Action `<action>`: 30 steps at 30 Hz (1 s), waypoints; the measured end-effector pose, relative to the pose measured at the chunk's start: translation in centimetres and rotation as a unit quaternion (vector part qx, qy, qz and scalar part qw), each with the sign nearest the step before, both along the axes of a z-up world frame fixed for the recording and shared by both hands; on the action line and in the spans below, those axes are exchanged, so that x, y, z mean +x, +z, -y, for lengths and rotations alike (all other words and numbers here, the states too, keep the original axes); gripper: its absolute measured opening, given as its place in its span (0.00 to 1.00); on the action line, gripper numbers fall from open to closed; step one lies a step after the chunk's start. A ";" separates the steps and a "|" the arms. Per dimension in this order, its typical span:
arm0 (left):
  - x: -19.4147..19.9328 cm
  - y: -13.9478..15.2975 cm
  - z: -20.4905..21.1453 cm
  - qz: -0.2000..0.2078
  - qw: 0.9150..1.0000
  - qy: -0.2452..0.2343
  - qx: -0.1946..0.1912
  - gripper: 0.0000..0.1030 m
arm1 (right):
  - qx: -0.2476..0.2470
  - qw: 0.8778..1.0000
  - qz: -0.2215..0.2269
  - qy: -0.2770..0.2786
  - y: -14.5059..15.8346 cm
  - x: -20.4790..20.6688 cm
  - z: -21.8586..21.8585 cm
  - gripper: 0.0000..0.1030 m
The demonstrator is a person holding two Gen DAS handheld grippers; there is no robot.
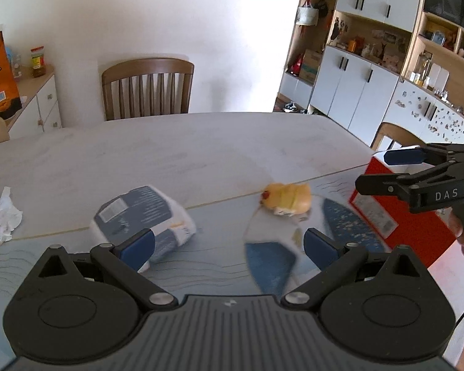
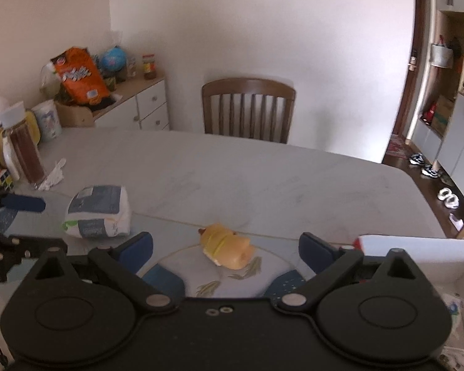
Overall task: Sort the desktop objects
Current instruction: 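Withdraw both tools from the box toward the wipe pack and yellow toy, then grasp the wet-wipe pack with the left tool while the right grasps the yellow toy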
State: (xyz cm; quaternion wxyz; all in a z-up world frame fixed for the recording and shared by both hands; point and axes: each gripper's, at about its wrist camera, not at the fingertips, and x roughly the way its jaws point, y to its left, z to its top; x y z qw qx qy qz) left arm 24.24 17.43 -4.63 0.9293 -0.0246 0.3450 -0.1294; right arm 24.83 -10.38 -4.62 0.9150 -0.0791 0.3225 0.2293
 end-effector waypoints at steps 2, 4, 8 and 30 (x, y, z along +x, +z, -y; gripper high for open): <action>0.3 -0.5 -0.5 -0.002 1.000 -0.002 0.006 1.00 | -0.012 1.000 -0.001 0.008 -0.5 0.2 -0.7 0.94; 0.6 -1.0 -1.0 -0.005 1.000 -0.003 0.010 1.00 | -0.021 1.000 -0.001 0.016 -0.9 0.4 -1.3 0.94; 1.4 -1.7 -1.9 -0.011 1.000 -0.005 0.010 1.00 | -0.032 0.999 0.000 0.029 -1.5 0.9 -2.1 0.94; 6.3 -4.9 -7.4 0.003 0.995 -0.077 0.063 1.00 | -0.105 0.987 -0.050 0.113 -6.3 6.9 -4.5 0.92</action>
